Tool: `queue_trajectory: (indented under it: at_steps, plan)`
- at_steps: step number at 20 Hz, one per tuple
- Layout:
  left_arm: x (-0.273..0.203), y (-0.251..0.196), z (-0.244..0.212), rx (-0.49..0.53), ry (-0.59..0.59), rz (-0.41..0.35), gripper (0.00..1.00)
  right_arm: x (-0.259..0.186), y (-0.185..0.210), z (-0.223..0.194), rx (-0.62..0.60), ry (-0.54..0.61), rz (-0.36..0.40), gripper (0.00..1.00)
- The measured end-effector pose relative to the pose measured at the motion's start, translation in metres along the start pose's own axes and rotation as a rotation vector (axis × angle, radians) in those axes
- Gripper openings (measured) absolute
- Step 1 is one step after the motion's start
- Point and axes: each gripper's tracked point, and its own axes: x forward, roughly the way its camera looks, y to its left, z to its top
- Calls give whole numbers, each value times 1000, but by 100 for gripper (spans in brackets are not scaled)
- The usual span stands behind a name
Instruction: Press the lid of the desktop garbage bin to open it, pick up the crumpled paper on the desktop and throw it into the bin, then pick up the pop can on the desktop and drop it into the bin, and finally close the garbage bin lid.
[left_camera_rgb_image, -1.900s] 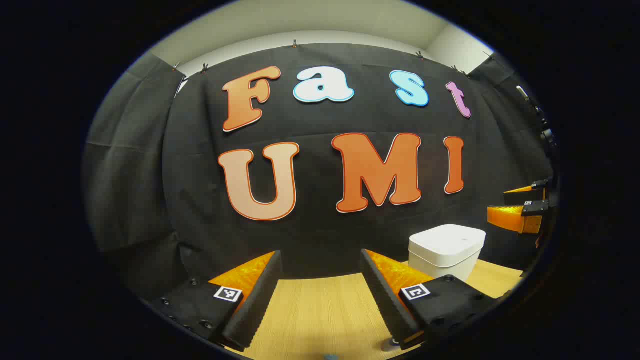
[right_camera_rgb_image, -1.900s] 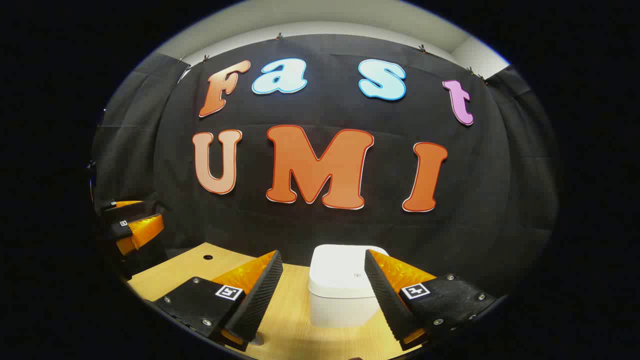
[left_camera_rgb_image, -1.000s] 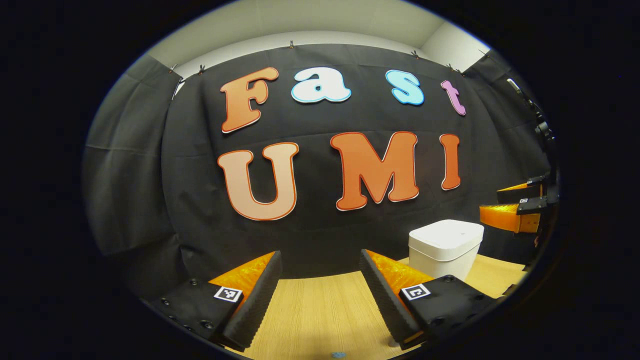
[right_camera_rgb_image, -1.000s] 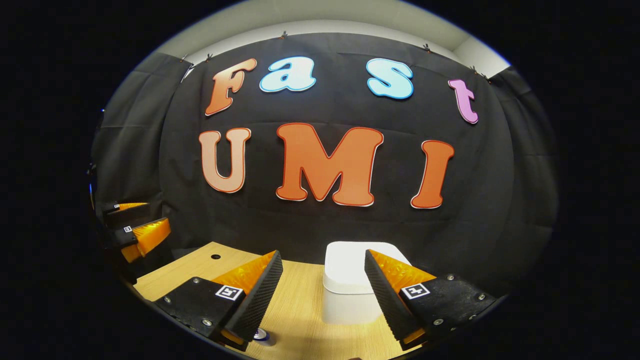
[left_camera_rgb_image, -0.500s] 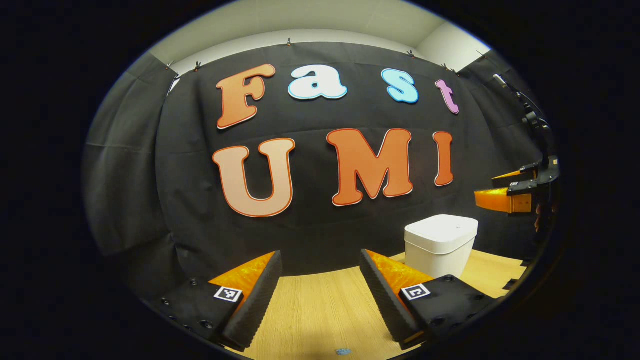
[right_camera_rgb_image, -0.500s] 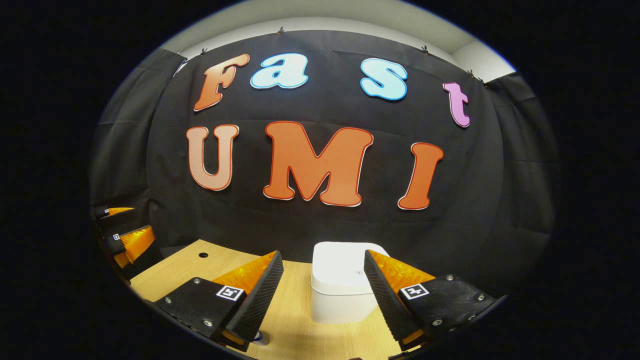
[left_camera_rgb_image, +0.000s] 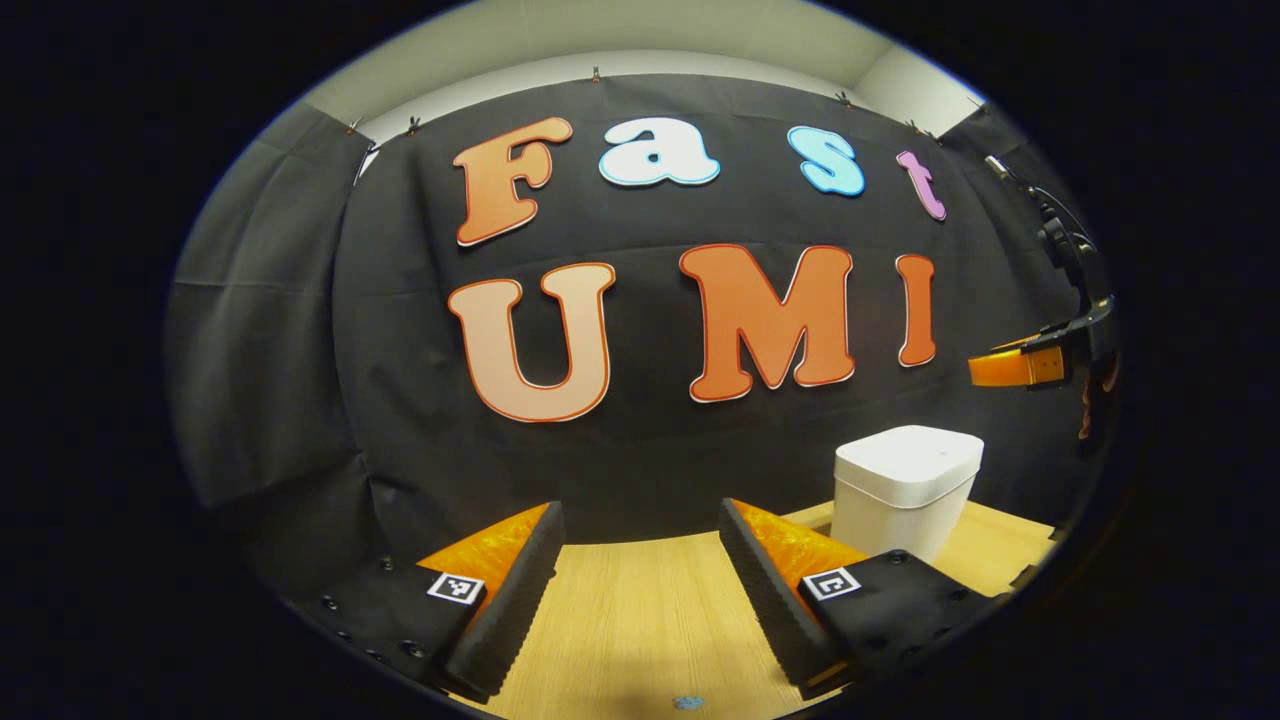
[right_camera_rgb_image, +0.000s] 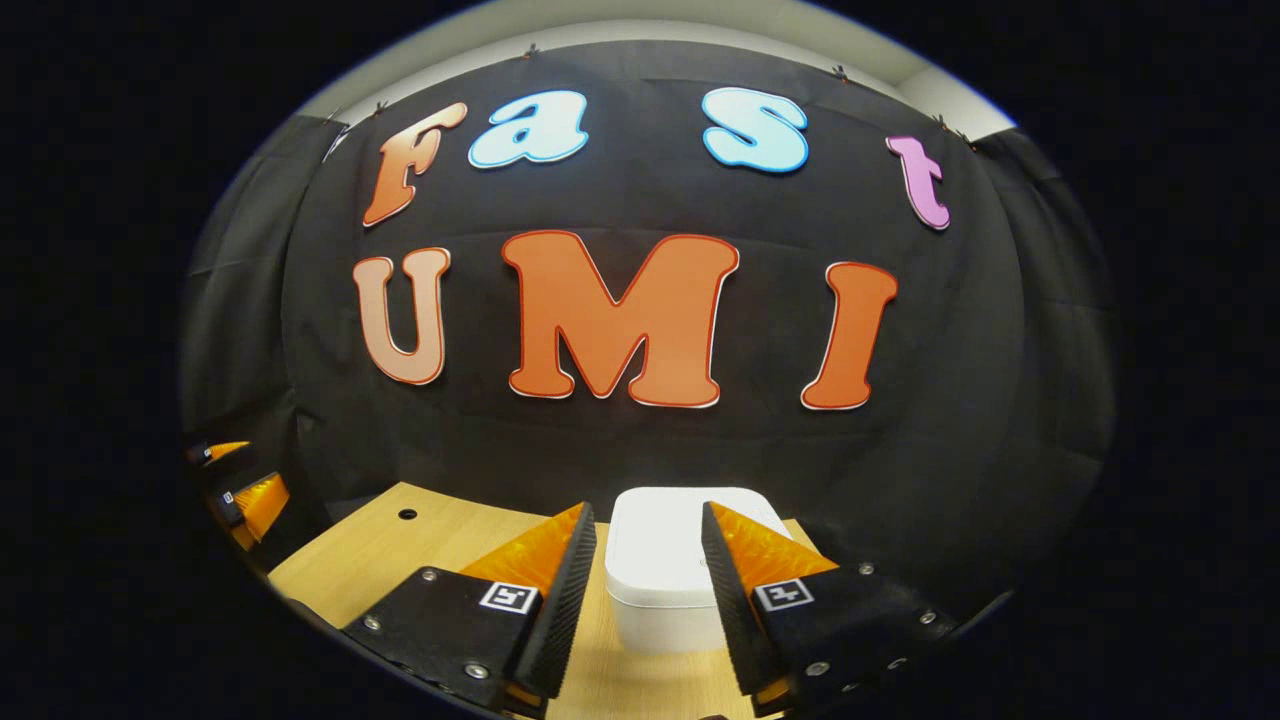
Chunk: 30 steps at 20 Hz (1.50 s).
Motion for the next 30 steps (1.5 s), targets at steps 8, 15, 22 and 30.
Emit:
queue_trajectory:
  at_steps: [8,15,22,30]
  plan:
    - [3,2,-13,6,48,80,100,38,-38,-15,31,63,-36,25]
    - [1,-2,-25,14,91,122,100,60,-58,-37,62,144,-38,2]
    - [-4,-3,-31,30,121,162,100,79,-58,-58,60,204,3,1]
    - [-10,-2,-39,38,154,210,100,99,-52,-86,40,288,47,1]
